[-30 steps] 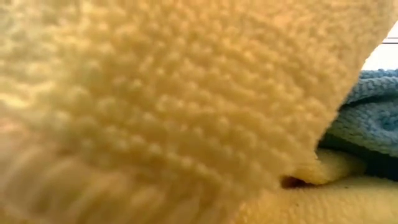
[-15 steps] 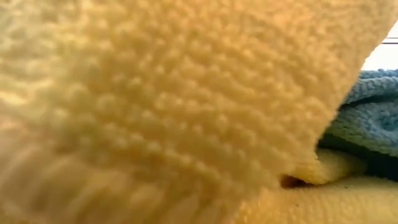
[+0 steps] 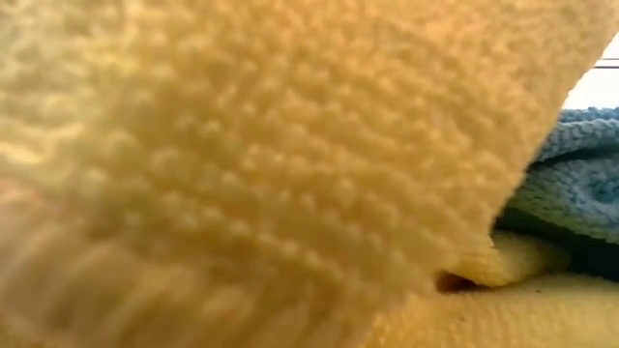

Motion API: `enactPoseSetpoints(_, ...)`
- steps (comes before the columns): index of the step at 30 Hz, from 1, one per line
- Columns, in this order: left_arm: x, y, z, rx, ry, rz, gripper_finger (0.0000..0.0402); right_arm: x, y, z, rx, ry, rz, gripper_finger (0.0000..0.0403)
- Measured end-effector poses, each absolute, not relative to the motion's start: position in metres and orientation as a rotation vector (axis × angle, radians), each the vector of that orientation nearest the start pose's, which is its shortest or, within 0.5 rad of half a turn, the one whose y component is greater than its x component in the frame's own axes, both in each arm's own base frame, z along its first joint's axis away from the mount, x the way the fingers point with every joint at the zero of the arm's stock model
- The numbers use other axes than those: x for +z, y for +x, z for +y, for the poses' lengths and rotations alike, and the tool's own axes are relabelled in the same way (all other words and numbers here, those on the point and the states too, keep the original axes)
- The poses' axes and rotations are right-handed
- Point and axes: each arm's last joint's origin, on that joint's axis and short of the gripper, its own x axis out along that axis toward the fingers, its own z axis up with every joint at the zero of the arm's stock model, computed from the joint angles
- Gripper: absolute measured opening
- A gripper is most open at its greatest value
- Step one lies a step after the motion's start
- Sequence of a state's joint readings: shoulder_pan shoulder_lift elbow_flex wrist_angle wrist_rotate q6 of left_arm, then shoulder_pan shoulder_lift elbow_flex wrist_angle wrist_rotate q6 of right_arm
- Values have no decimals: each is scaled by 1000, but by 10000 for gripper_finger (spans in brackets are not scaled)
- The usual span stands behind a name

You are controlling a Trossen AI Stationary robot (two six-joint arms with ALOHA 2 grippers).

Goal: Sort microfiber towel by color & place in baskets
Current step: Put the blue towel into the top transparent bin

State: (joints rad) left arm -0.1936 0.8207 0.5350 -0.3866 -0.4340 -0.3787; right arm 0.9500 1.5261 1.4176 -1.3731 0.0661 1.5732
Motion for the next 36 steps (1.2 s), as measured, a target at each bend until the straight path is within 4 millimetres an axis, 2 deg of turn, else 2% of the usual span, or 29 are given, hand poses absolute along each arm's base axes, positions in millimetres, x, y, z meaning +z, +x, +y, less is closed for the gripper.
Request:
enactPoseSetpoints(10,227,165,-20,349,-169,584,115,262,158,244,-406,469,1398,190)
enactPoseSetpoints(14,227,165,-20,349,-169,584,115,242,161,251,-415,391,1427,204)
enactPoseSetpoints(19,227,165,-20,348,-169,584,115,215,165,257,-428,280,1464,204)
enactPoseSetpoints(22,227,165,-20,348,-170,584,115,200,169,263,-392,239,1474,191)
enactPoseSetpoints(25,227,165,-20,347,-170,584,115,192,173,265,-394,237,1479,157)
enactPoseSetpoints(31,227,165,-20,347,-170,584,115,195,174,262,-404,242,1482,23)
enactPoseSetpoints(32,227,165,-20,347,-171,584,115,197,173,261,-409,251,1477,13)
enactPoseSetpoints(36,227,165,-20,347,-173,580,115,214,170,253,-489,303,1375,22)
